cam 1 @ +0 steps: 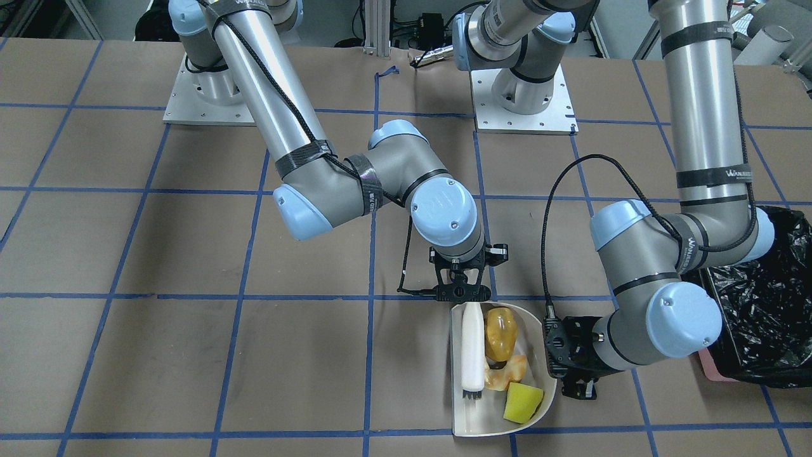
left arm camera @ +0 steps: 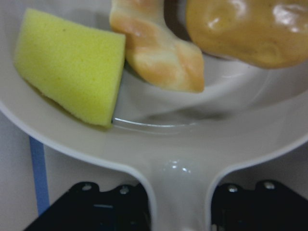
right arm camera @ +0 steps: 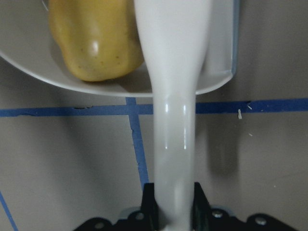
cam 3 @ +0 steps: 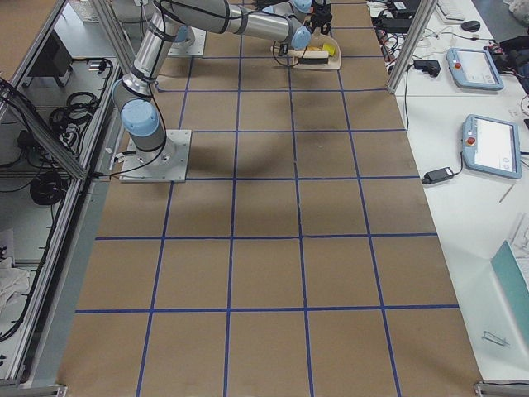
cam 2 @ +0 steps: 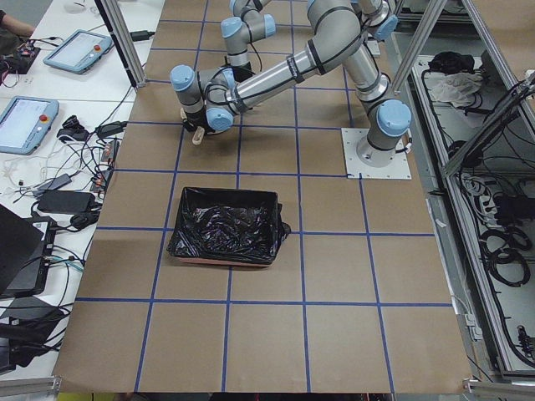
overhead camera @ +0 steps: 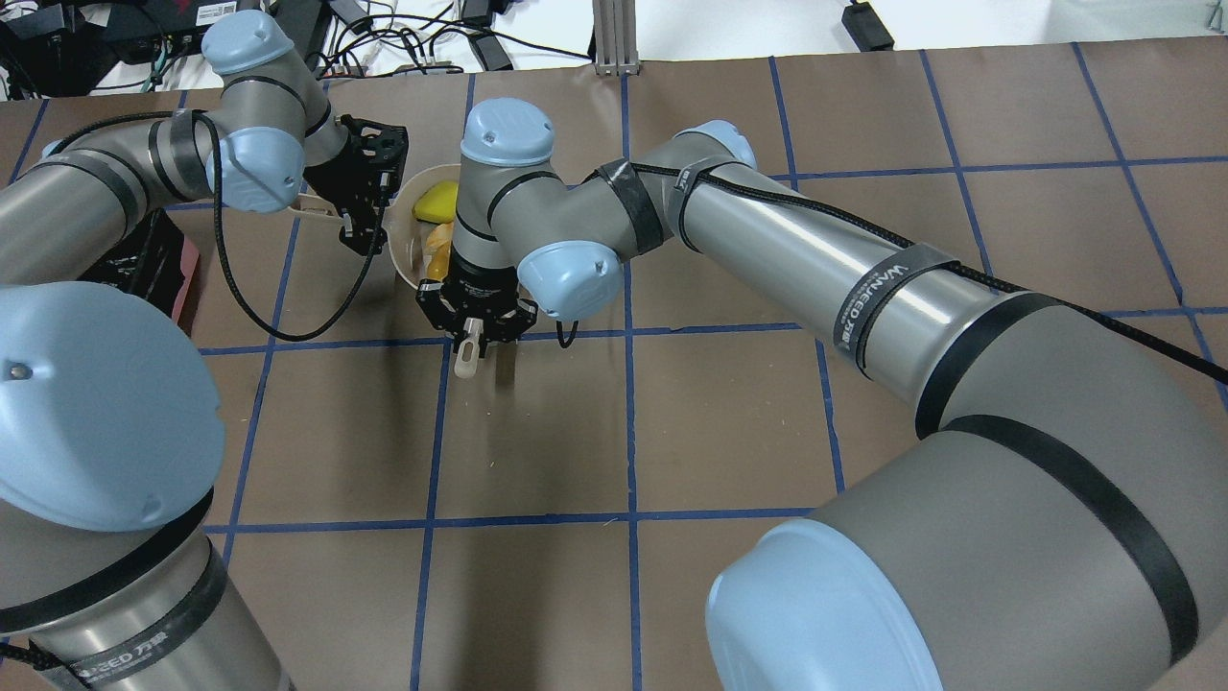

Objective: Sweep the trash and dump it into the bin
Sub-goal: 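Sweep the sponge, roll and pastry into the dustpan with the right gripper's brush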

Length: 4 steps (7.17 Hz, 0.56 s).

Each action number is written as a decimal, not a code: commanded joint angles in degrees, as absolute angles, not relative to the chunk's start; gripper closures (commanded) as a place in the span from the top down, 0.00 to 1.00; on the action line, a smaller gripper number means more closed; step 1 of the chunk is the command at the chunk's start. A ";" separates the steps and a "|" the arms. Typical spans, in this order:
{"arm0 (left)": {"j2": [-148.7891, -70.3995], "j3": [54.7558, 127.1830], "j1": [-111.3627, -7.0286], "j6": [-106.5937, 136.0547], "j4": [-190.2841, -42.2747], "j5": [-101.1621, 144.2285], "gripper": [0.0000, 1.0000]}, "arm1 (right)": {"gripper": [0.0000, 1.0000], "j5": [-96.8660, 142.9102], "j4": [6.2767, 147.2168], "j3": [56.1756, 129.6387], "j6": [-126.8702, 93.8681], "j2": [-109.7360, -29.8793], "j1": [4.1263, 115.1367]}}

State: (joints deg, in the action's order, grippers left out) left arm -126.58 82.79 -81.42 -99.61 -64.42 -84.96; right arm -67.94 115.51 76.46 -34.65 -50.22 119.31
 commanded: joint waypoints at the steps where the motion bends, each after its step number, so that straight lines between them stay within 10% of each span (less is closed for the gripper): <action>1: -126.47 82.79 -81.65 -99.58 -64.42 -85.08 0.05 | 0.26 -70.29 112.08 76.55 -34.89 -51.76 118.13; 4: -126.65 82.79 -81.39 -99.58 -64.51 -84.90 0.05 | 0.26 -73.02 105.15 76.99 -34.37 -55.79 113.40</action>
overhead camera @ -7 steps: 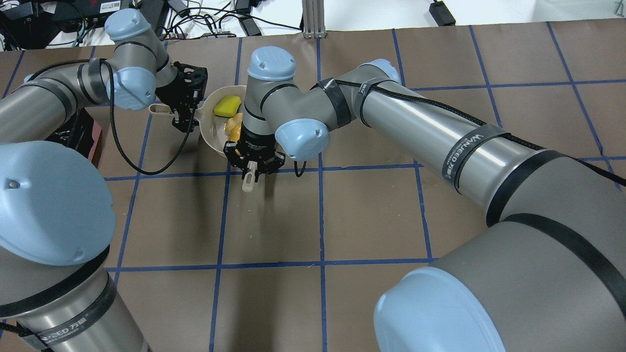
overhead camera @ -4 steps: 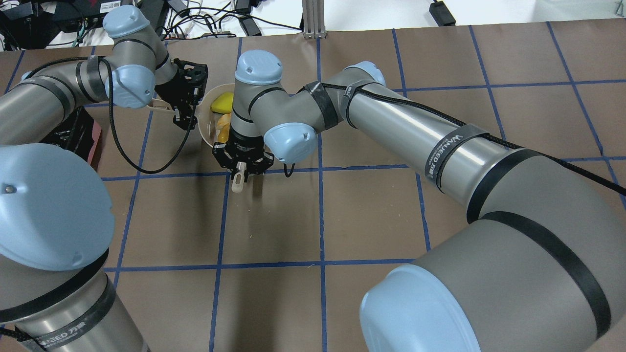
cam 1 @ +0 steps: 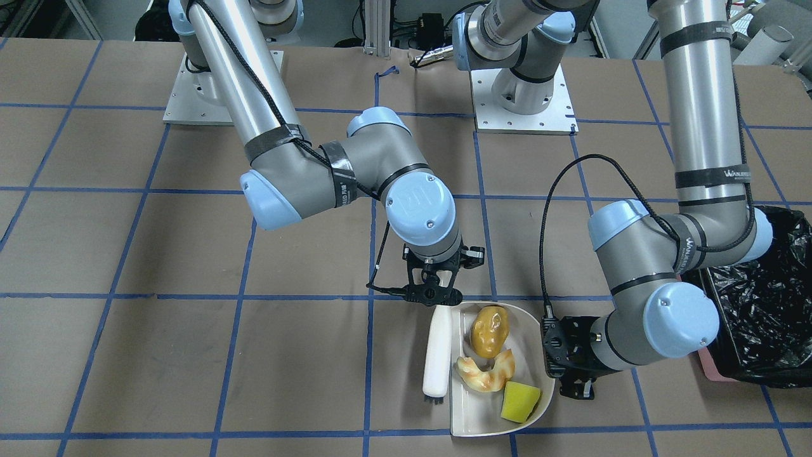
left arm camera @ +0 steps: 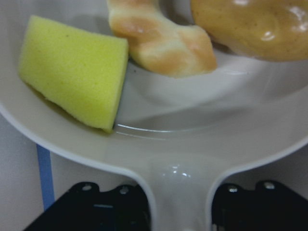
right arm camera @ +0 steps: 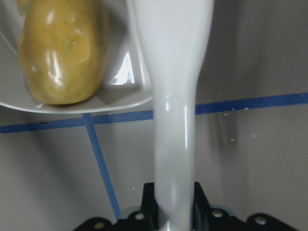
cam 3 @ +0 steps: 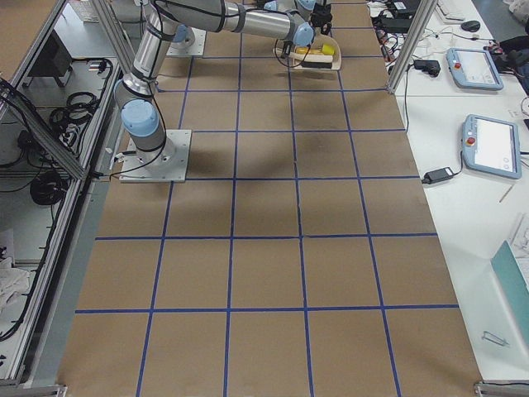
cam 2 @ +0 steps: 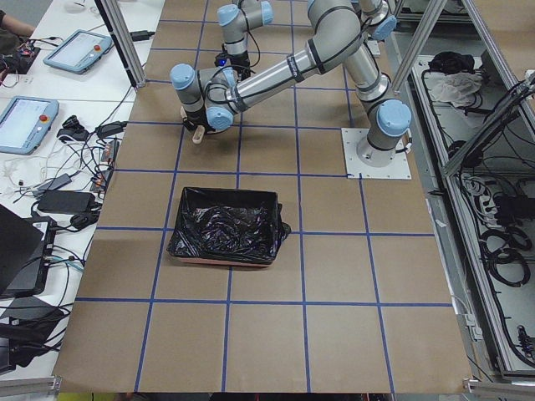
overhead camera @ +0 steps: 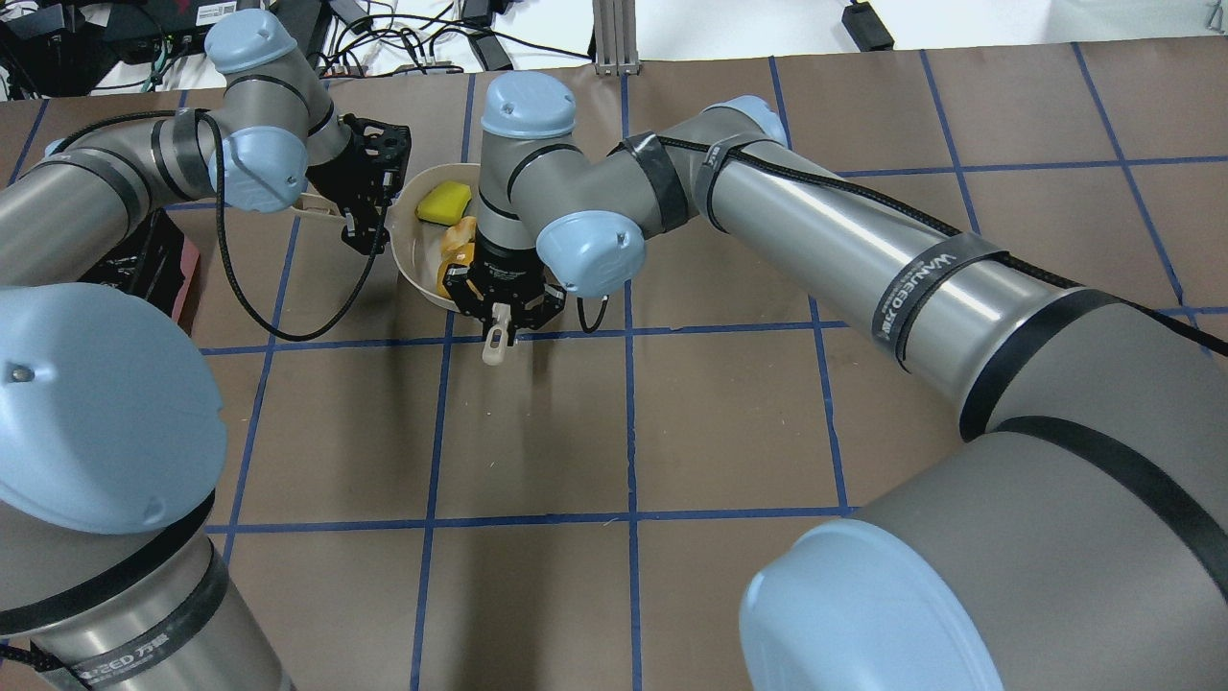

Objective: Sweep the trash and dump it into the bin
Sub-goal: 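Lift the loaded dustpan with the left gripper while the right gripper withdraws the brush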

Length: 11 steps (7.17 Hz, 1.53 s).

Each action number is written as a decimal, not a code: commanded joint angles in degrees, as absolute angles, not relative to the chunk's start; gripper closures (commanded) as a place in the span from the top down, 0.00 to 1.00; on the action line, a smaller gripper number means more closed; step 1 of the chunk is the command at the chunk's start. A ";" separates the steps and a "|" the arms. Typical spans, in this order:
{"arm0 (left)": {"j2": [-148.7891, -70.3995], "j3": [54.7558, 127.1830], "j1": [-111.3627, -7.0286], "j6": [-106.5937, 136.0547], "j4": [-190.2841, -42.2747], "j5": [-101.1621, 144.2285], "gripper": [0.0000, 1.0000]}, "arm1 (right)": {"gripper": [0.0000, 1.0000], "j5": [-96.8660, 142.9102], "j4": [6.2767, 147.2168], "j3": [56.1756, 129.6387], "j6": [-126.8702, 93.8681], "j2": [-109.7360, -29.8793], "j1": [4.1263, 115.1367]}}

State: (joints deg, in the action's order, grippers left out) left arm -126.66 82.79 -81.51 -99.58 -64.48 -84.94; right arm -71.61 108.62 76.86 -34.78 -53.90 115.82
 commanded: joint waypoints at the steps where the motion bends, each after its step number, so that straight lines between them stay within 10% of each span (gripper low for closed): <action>1: -127.00 82.88 -81.04 -99.84 -64.51 -84.73 0.05 | 0.26 -74.60 101.64 77.34 -33.58 -57.64 111.29; 11: -123.50 82.09 -72.34 -102.92 -76.08 -63.55 0.00 | 0.24 -92.00 93.51 96.15 12.87 -72.68 76.24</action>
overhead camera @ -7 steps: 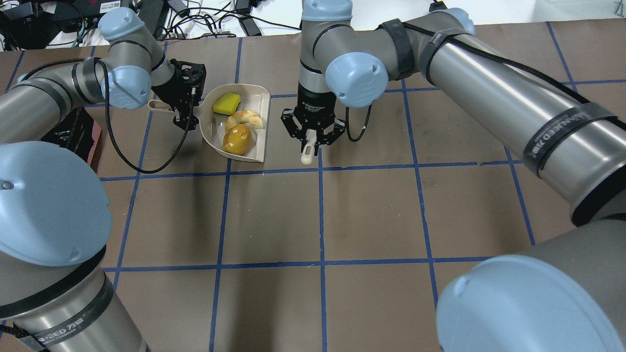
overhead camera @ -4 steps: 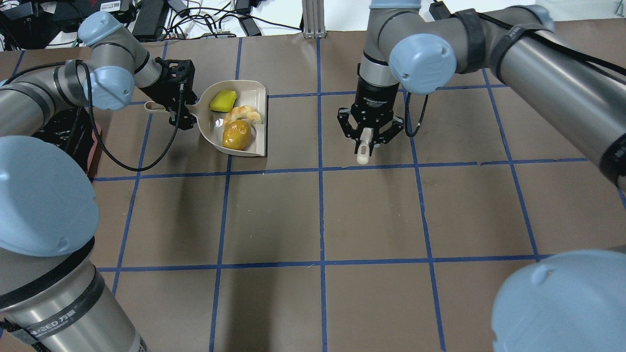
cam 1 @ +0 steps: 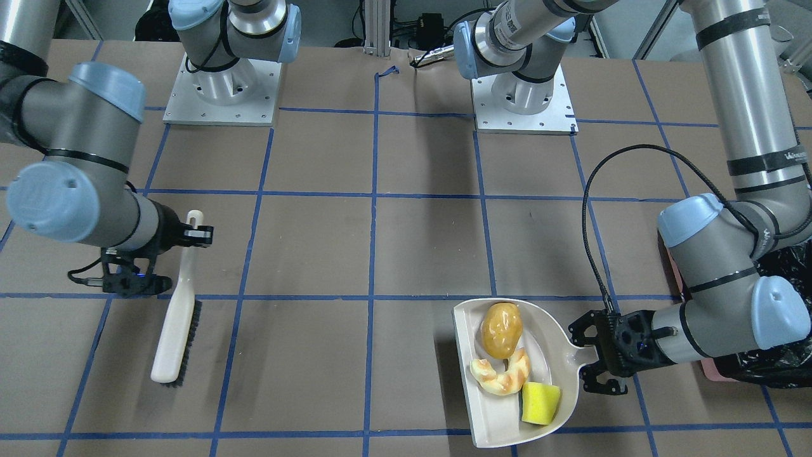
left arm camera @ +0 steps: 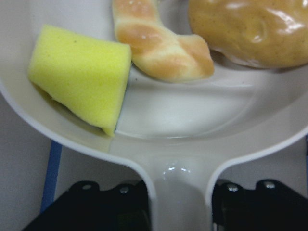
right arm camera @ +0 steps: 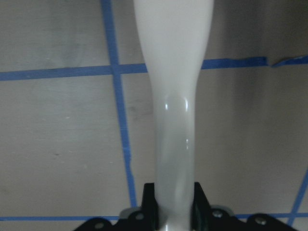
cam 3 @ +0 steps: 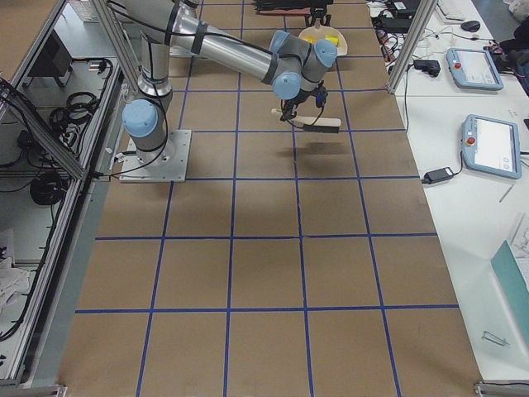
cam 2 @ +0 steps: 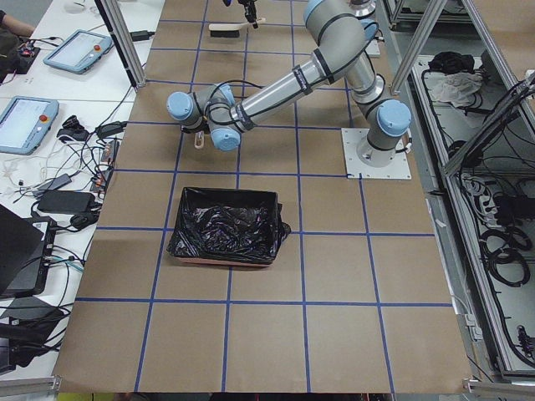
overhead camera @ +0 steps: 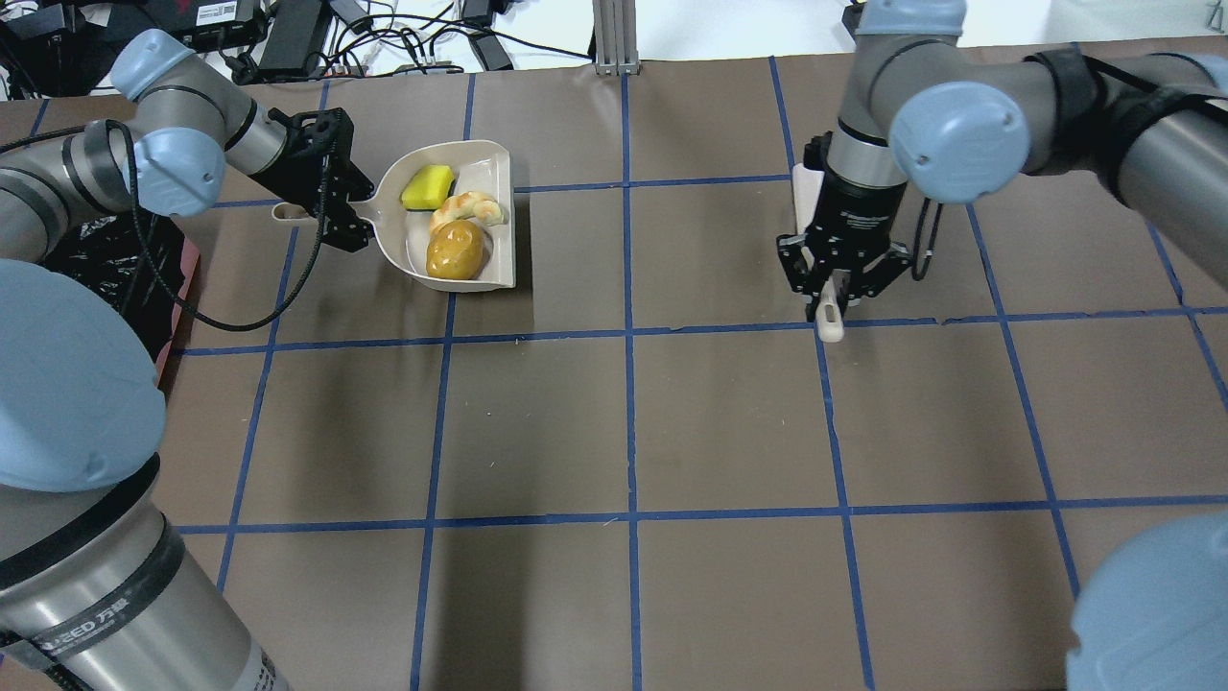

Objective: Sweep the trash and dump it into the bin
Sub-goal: 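Lift the loaded dustpan with the left gripper while the right gripper withdraws the brush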

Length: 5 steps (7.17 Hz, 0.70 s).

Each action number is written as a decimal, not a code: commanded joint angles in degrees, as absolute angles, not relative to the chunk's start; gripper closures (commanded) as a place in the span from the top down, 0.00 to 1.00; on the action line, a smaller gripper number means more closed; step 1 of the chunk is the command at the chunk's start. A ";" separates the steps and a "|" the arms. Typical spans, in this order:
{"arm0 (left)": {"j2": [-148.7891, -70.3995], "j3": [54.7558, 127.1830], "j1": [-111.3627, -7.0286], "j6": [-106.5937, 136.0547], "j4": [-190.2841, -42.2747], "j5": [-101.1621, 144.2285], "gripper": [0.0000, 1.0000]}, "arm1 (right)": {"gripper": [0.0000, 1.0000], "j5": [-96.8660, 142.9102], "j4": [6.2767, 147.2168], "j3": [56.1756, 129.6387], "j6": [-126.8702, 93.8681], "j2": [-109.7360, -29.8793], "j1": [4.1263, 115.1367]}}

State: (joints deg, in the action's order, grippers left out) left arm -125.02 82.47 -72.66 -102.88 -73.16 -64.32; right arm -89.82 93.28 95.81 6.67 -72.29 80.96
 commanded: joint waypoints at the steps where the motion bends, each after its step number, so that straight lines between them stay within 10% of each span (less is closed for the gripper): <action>1: -121.66 82.00 -70.51 -102.92 -79.07 -60.85 0.00 | 0.23 -93.15 95.17 96.15 16.23 -72.51 73.16; 5: -115.41 78.49 -62.16 -108.27 -91.57 -64.76 0.00 | 0.25 -94.40 102.92 94.92 23.18 -66.27 69.18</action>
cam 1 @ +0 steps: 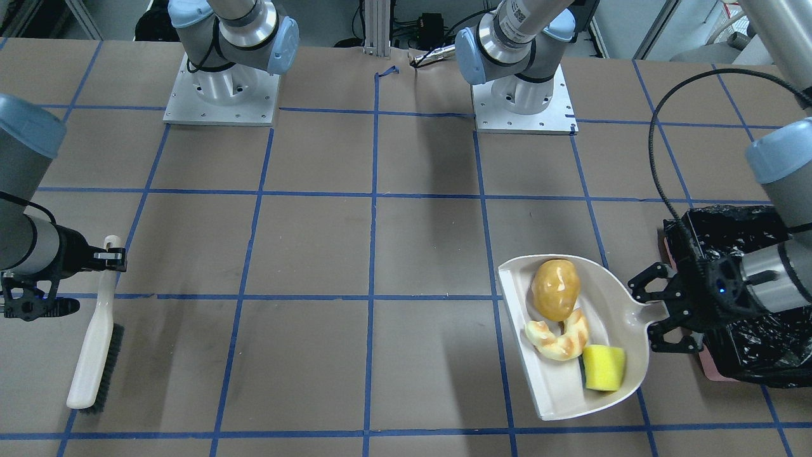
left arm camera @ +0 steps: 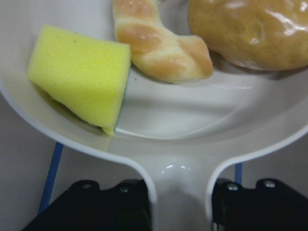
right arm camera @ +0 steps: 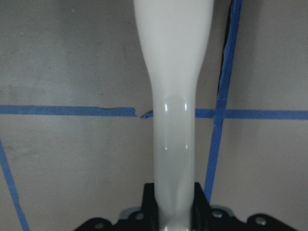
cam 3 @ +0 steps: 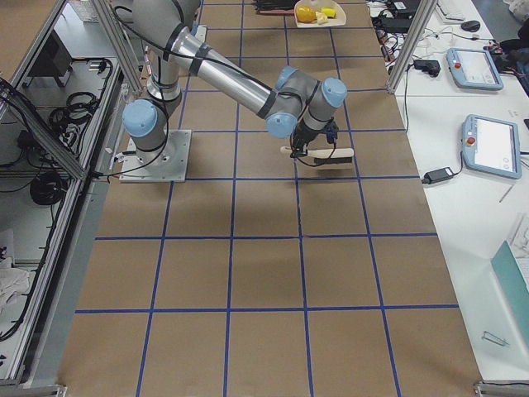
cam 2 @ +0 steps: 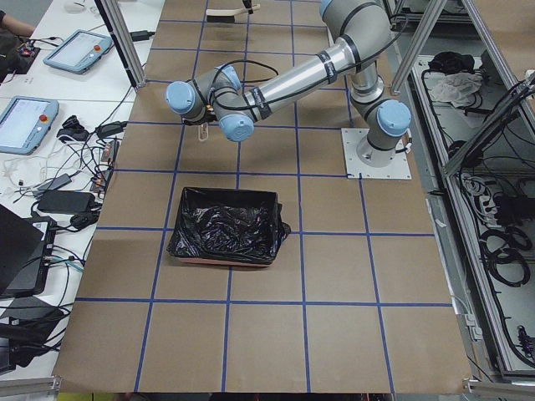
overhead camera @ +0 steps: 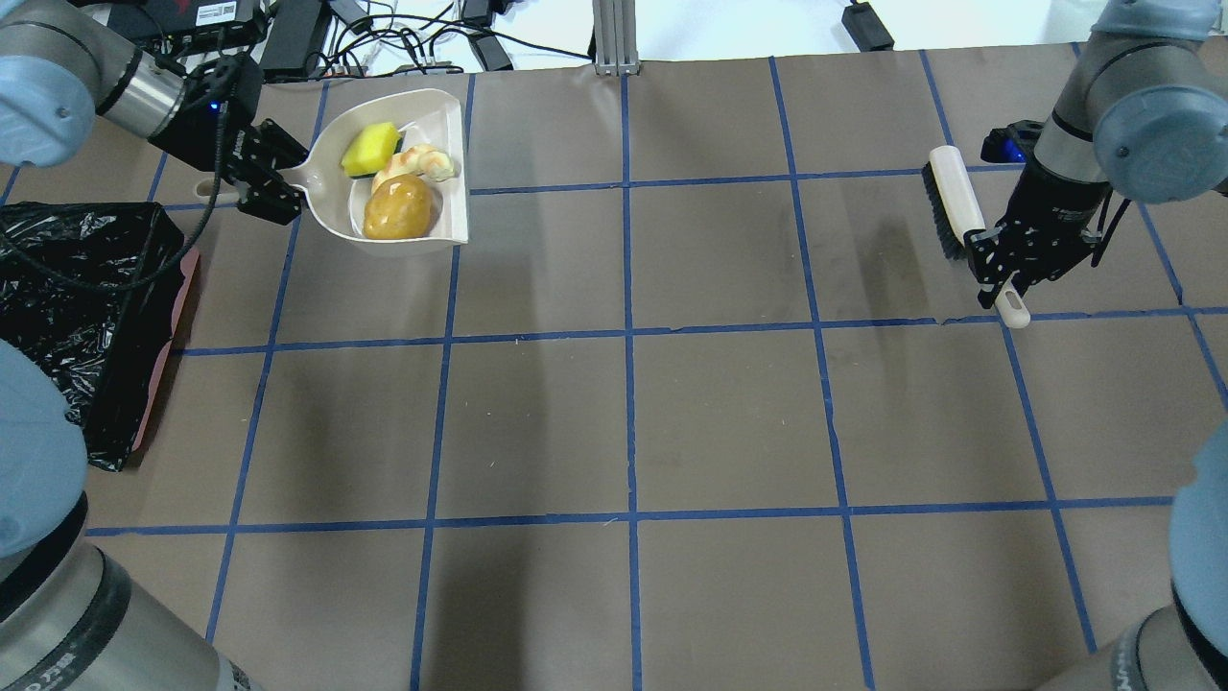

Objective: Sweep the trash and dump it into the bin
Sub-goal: 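Carry the dustpan over the black trash bag and tip it to dump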

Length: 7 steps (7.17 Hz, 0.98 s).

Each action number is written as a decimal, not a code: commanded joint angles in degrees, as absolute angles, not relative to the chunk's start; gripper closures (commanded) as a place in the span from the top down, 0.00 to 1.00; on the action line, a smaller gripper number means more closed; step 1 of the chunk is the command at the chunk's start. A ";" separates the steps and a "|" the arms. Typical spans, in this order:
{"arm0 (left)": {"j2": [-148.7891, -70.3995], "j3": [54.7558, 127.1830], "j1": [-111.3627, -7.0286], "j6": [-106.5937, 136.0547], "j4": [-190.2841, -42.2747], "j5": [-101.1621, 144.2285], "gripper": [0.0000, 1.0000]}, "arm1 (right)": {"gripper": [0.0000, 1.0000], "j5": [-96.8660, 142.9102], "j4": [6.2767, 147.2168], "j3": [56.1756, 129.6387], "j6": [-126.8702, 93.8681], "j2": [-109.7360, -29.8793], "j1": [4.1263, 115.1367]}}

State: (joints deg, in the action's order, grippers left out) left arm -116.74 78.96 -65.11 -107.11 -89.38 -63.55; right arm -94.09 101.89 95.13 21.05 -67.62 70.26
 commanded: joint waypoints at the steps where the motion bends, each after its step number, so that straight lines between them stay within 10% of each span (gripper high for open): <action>1: -115.49 78.49 -58.57 -112.81 -91.15 -70.26 0.00 | 0.25 -94.66 103.01 94.83 23.64 -65.92 68.39; 7: -114.25 73.39 -33.62 -125.56 -95.01 -76.26 0.00 | 0.25 -95.10 101.95 95.19 23.03 -64.95 67.41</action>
